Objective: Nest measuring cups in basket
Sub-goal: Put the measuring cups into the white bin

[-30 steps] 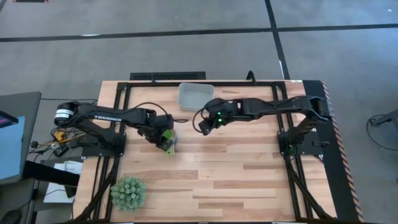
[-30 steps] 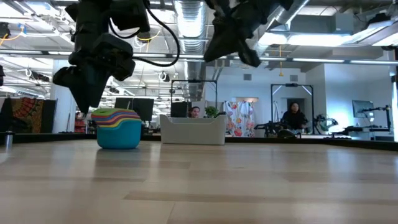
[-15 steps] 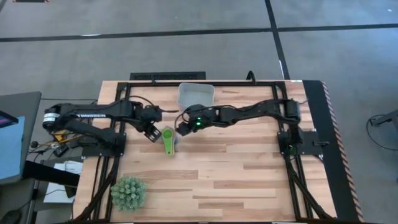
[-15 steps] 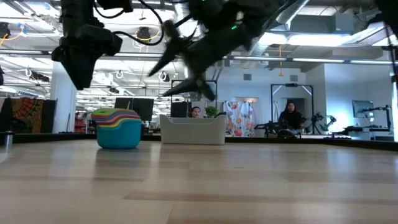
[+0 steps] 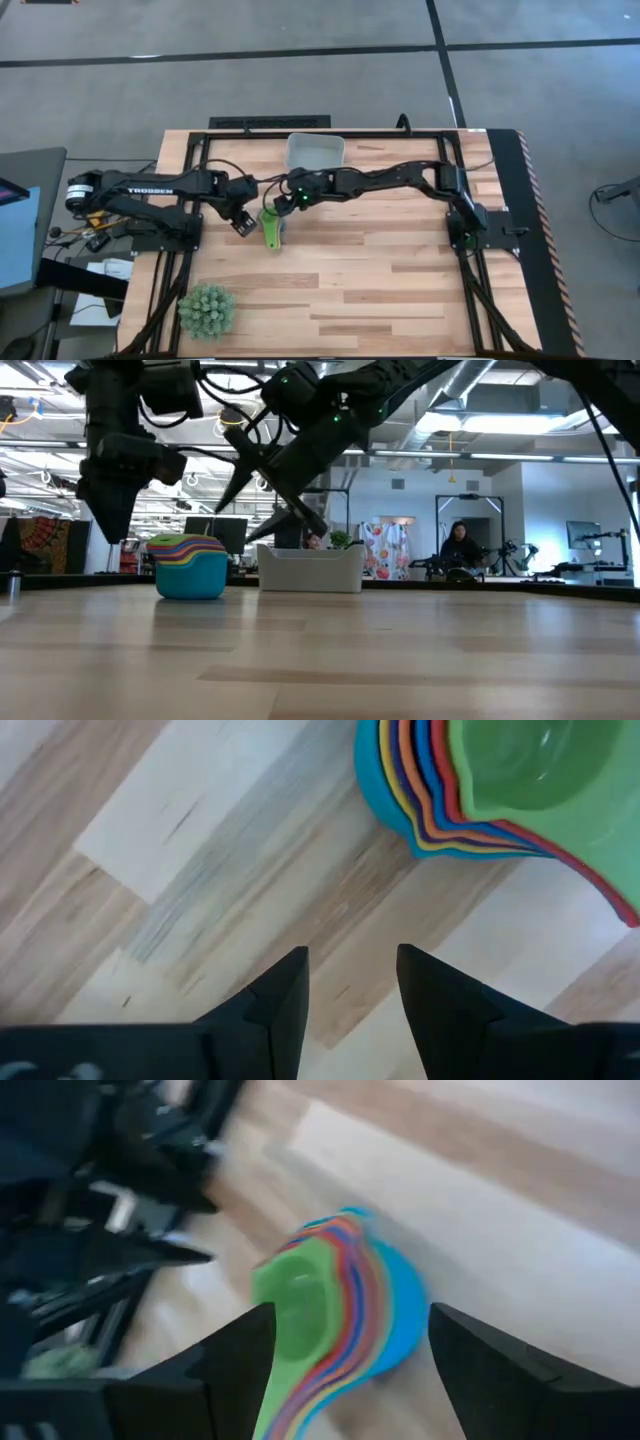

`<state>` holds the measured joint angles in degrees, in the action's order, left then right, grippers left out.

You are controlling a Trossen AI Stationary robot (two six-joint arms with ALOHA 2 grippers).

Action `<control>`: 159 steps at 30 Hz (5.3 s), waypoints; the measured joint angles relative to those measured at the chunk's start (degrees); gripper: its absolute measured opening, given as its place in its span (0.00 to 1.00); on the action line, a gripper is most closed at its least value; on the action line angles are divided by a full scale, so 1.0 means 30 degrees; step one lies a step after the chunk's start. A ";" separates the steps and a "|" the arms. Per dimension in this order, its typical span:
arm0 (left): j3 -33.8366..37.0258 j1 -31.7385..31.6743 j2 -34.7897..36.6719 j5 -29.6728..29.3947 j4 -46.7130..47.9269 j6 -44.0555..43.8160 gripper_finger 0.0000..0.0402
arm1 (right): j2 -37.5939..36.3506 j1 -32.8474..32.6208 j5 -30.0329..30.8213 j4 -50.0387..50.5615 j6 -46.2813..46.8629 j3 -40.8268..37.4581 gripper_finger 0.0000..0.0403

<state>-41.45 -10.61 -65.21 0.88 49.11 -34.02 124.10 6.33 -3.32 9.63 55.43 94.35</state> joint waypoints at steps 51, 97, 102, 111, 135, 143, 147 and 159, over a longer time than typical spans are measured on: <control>0.0872 -0.0036 -0.0809 -0.0035 -0.4630 0.5598 0.35 | -0.0030 -0.0072 0.0106 0.1681 0.0561 -0.0036 0.71; 0.1281 0.0790 -0.3249 0.0260 -1.0245 0.3608 0.35 | 0.0849 -0.0831 -0.0267 0.2955 0.0870 0.0000 0.57; 0.1295 0.0787 -0.3249 0.0071 -1.0216 0.3568 0.35 | 0.0796 -0.0922 -0.0305 0.3279 0.0557 0.0012 0.44; 0.1317 0.0787 -0.3256 -0.0457 -1.0296 0.3090 0.35 | 0.0793 -0.0968 -0.0275 0.3674 -0.0278 0.0036 0.27; -0.4197 -0.2167 0.3549 -0.2787 -0.1329 0.4622 0.35 | -0.2082 -0.0118 -0.0867 0.6185 -0.3076 -0.0102 0.26; -0.5245 -0.3621 0.5540 -0.3518 -0.1012 0.4117 0.35 | -0.4443 0.1964 0.0021 0.6539 -0.4606 -0.0072 0.26; -0.5029 -0.3687 0.5362 -0.3540 -0.0985 0.3593 0.35 | -0.5263 0.3712 0.0936 0.6853 -0.6023 -0.0066 0.26; -0.4832 -0.3643 0.3591 -0.3525 -0.1207 0.2470 0.35 | -0.4912 0.8210 0.0734 0.6270 -1.3567 -0.0036 0.26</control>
<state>-55.94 -21.54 -54.44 -9.69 45.49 -26.61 109.36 30.95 -1.12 28.44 14.73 94.24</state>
